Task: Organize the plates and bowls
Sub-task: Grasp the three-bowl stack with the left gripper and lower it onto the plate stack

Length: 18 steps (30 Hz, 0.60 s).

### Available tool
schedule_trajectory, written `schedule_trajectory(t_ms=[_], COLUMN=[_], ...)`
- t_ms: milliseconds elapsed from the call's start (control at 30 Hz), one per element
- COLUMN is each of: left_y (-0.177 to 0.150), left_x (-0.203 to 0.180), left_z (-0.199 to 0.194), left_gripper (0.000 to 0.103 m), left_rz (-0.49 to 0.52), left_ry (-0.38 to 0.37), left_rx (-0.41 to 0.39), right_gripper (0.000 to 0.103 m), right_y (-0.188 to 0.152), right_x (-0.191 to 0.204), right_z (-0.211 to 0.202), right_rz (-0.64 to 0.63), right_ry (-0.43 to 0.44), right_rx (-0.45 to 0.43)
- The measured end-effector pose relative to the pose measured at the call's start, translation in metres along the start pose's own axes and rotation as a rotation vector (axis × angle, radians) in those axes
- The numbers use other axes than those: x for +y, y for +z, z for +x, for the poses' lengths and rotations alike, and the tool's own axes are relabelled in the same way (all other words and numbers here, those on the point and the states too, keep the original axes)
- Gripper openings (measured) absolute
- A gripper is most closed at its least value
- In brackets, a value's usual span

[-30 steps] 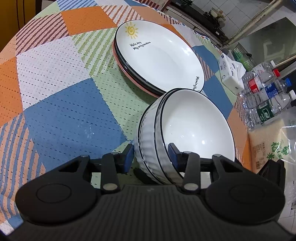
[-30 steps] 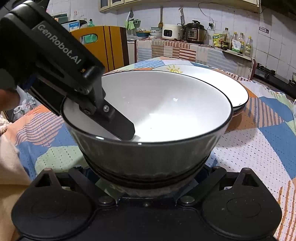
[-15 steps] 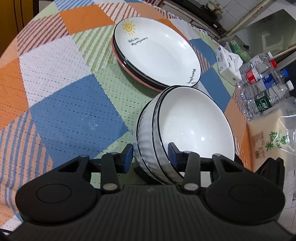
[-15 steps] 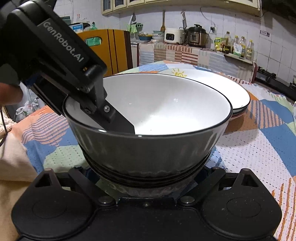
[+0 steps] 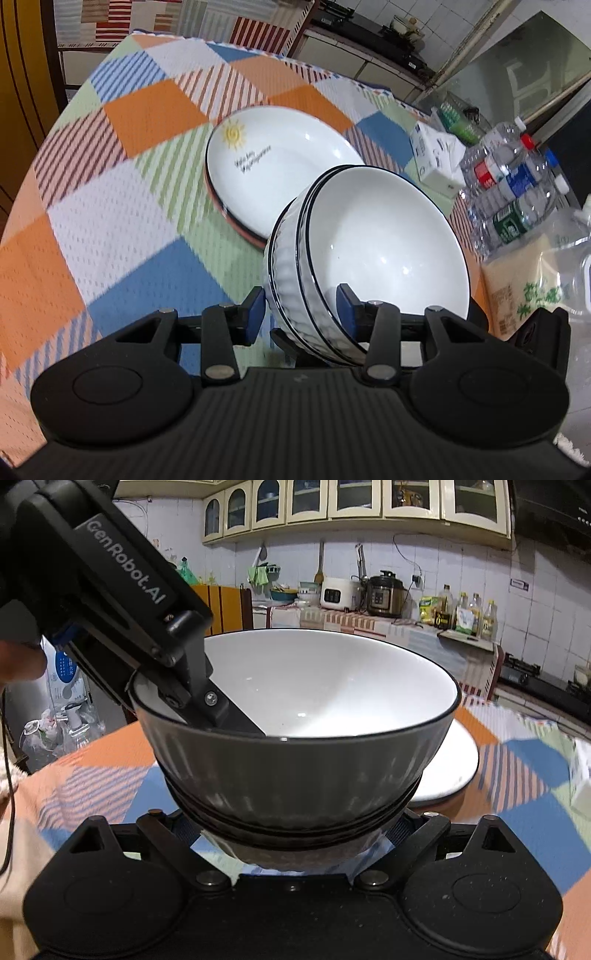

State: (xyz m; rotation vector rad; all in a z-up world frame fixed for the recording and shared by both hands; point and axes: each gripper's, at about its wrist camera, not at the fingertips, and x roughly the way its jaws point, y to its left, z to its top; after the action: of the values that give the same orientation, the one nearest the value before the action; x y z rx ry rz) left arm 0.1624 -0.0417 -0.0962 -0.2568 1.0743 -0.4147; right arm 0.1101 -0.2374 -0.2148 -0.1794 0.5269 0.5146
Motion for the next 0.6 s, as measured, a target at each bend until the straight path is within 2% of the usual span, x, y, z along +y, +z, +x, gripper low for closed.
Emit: schedule_trajectory(t_ms=[267,600], left_y=[0.038,0.077], left_x=[0.007,0.019], left_z=[0.007,0.049], left_gripper=[0.04,0.041], left_rz=[-0.021,-0.026], left_ry=[0.012,0.009], left_rx=[-0.019,-0.014], right_gripper=[0.097,0.097], right_y=[0.026,0.036], right_x=[-0.01,-0.031], right_z=[0.019,0.055], right_rz=[-0.017,-0.027], right_ry=[-0.003,-0.037], right_rx=[-0.012,0.04])
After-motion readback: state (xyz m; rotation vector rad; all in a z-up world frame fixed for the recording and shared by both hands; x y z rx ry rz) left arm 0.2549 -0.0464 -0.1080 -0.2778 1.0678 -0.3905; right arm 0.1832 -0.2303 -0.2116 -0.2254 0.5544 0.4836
